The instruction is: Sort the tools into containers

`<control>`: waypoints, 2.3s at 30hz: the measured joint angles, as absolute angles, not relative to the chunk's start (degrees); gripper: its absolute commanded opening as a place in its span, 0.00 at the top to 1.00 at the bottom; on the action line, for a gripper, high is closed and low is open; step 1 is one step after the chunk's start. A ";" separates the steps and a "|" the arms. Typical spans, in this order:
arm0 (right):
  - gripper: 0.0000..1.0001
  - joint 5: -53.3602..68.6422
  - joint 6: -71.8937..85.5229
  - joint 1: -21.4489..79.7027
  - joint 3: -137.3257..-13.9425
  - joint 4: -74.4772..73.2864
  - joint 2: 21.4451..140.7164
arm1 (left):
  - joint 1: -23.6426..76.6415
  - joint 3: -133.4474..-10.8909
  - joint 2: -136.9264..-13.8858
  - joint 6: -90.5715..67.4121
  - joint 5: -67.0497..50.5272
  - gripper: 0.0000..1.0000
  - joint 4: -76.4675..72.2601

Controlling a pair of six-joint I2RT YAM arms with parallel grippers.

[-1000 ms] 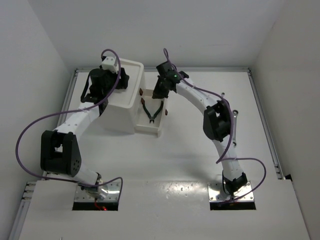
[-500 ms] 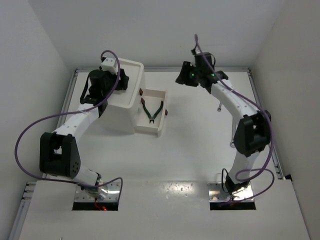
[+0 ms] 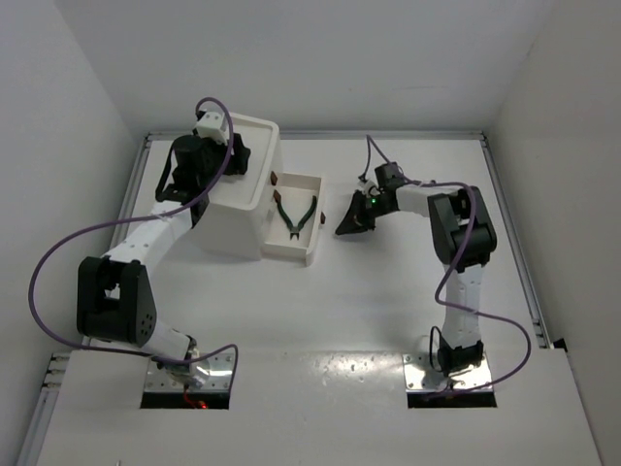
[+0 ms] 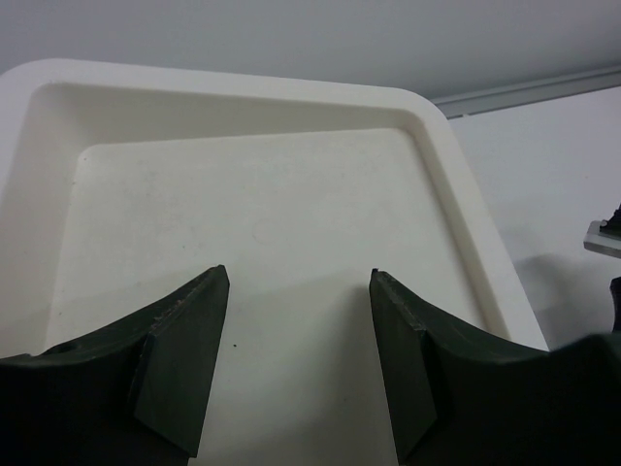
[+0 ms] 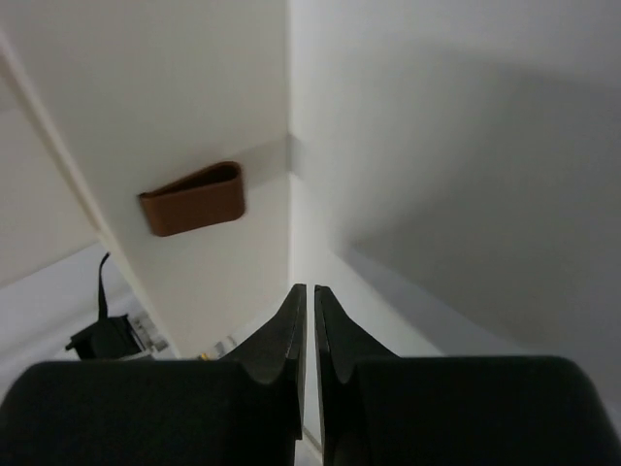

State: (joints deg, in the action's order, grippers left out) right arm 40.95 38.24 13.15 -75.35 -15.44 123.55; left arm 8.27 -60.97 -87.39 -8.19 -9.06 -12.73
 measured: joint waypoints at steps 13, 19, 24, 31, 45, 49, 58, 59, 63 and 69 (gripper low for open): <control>0.94 48.75 46.72 17.58 -80.90 -5.19 127.48 | 8.27 -60.95 -87.37 -8.19 -8.99 0.33 -12.73; 0.94 49.32 48.31 20.27 -84.51 -4.43 131.33 | 8.27 -60.95 -87.37 -8.19 -9.04 0.33 -12.73; 0.94 49.63 49.01 21.32 -86.98 -4.45 133.23 | 8.27 -60.93 -87.37 -8.19 -9.02 0.33 -12.75; 0.94 49.69 49.98 22.87 -91.15 -3.11 135.57 | 8.29 -60.90 -87.37 -8.19 -9.08 0.33 -12.78; 0.94 49.58 54.35 26.17 -97.80 0.36 140.38 | 8.29 -60.88 -87.37 -8.16 -9.06 0.33 -12.78; 0.94 49.34 56.60 27.33 -98.72 1.93 141.45 | 8.29 -60.88 -87.37 -8.16 -9.08 0.33 -12.78; 0.92 49.28 60.31 28.47 -98.98 4.40 142.28 | 8.29 -60.82 -87.37 -8.19 -9.06 0.33 -12.86; 0.89 49.23 60.53 28.47 -98.98 4.40 142.34 | 8.27 -60.82 -87.37 -8.16 -9.06 0.33 -12.86; 0.56 48.45 61.08 28.14 -98.17 4.40 142.15 | 8.27 -60.82 -87.37 -8.19 -9.10 0.33 -12.88; 0.48 45.60 56.31 25.36 -93.84 1.15 137.73 | 8.29 -60.62 -87.24 -8.16 -9.45 0.30 -13.04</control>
State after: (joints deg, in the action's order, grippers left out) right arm 45.60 56.31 25.36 -93.84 1.15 137.73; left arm 8.29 -60.62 -87.24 -8.16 -9.45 -13.04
